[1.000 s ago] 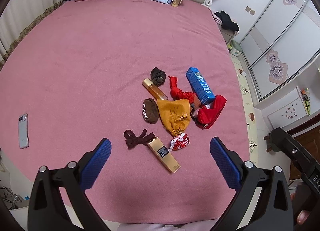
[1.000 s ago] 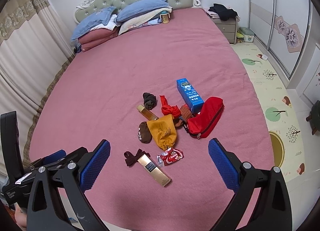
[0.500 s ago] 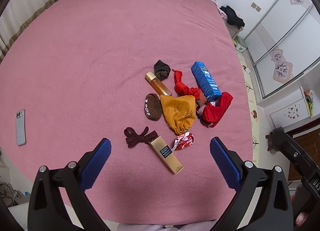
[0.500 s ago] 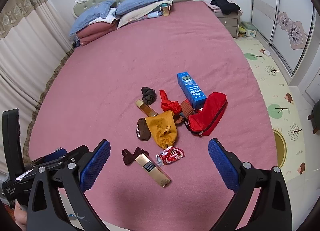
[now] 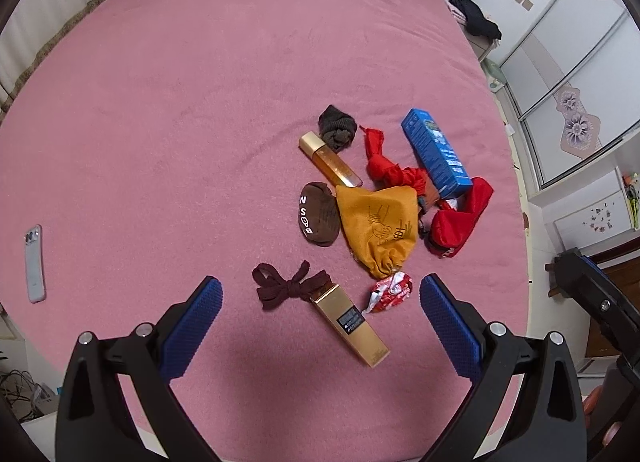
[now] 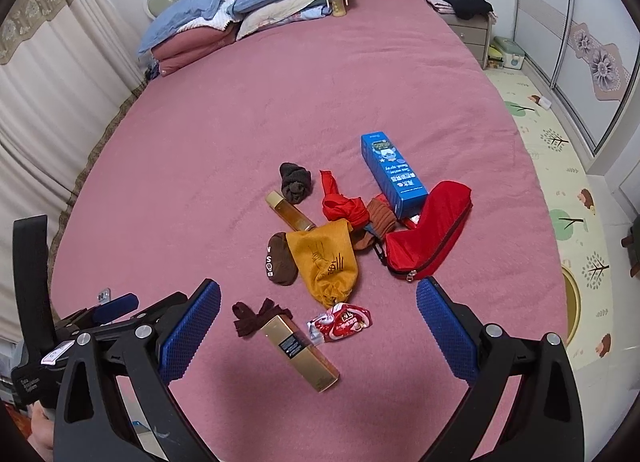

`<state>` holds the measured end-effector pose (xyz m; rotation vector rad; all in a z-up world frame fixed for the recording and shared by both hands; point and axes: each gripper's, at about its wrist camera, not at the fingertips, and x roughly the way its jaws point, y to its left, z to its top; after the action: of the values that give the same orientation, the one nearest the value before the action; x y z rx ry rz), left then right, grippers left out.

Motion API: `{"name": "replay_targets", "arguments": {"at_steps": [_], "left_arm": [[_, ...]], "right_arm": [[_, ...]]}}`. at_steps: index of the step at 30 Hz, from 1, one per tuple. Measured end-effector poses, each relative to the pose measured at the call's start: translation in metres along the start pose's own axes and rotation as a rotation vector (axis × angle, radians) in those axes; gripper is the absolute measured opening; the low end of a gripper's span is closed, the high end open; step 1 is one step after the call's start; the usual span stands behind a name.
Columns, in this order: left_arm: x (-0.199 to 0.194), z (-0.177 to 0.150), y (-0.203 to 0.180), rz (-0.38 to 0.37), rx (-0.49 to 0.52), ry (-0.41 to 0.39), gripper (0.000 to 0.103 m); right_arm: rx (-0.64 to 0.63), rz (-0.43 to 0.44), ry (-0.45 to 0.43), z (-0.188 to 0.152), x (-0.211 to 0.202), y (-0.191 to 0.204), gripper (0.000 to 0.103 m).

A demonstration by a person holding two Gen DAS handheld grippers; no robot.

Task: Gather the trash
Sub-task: 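Move both tools toward the pile of items on the bed, then grasp the yellow knit hat with the right tool while the left tool grasps the brown sock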

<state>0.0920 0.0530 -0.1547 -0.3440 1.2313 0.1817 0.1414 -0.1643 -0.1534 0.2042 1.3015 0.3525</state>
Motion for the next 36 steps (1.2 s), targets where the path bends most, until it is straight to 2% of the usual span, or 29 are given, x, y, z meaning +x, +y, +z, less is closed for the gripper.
{"name": "replay_targets", "arguments": {"at_steps": [7, 14, 19, 28, 31, 33, 34, 35, 36], "left_arm": [[0.044, 0.009, 0.017, -0.011, -0.038, 0.054, 0.099], [0.088, 0.019, 0.027, 0.002, -0.05, 0.097, 0.099], [0.121, 0.024, 0.031, 0.015, -0.048, 0.123, 0.099], [0.155, 0.03, 0.036, 0.018, -0.058, 0.159, 0.099], [0.162, 0.031, 0.036, 0.024, -0.053, 0.166, 0.099], [0.168, 0.033, 0.035, 0.024, -0.046, 0.169, 0.099], [0.171, 0.034, 0.034, 0.033, -0.042, 0.171, 0.099], [0.172, 0.034, 0.033, 0.036, -0.039, 0.172, 0.099], [0.175, 0.036, 0.032, 0.038, -0.036, 0.173, 0.099]], "right_arm": [[-0.033, 0.026, 0.037, -0.004, 0.051, -0.005, 0.091], [-0.041, 0.028, 0.102, -0.006, 0.109, -0.014, 0.077], [-0.026, 0.024, 0.158, -0.011, 0.154, -0.021, 0.076], [0.005, 0.024, 0.2, -0.014, 0.199, -0.029, 0.074], [-0.001, 0.02, 0.218, -0.017, 0.212, -0.028, 0.067], [0.004, 0.029, 0.222, -0.019, 0.218, -0.029, 0.058], [0.009, 0.026, 0.218, -0.02, 0.219, -0.031, 0.05], [0.016, 0.026, 0.215, -0.021, 0.219, -0.033, 0.036], [0.031, 0.041, 0.219, -0.02, 0.22, -0.037, 0.03]]}}
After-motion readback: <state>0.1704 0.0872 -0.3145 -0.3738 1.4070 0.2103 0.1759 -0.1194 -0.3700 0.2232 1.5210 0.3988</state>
